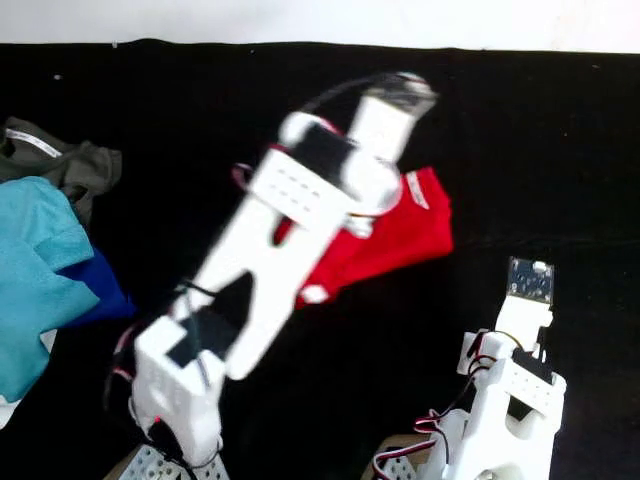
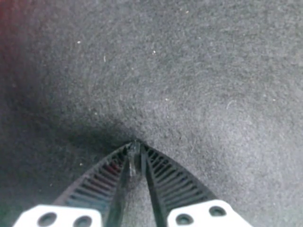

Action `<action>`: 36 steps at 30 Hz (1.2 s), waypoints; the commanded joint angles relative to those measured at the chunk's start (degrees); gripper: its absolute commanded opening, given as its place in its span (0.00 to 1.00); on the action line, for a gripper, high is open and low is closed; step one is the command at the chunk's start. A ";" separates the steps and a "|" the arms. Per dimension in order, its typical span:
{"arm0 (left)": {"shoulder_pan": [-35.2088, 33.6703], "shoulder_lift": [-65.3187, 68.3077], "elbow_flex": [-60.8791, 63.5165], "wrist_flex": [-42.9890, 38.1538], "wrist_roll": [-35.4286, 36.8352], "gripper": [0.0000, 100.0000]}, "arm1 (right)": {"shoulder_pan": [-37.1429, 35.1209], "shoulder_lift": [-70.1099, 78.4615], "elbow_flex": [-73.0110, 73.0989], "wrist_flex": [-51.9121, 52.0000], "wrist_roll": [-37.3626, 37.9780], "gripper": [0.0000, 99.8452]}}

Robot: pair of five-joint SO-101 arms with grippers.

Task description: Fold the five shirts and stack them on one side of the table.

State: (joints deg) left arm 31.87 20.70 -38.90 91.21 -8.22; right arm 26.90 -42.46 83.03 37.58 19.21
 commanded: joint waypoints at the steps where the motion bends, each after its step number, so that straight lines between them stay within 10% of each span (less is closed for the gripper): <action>1: 3.47 7.43 -5.23 -8.97 0.53 0.01 | 0.84 -0.13 1.19 -1.63 -0.26 0.01; 22: -0.66 38.81 -52.26 -4.66 11.96 0.12 | -0.31 -0.13 1.27 -2.51 -2.11 0.01; 36: -6.73 45.85 -43.30 3.16 3.69 0.01 | -0.22 -0.13 1.27 -2.51 -2.11 0.01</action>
State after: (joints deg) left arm 24.31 66.86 -82.24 93.93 -4.00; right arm 26.90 -42.46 83.21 36.53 17.80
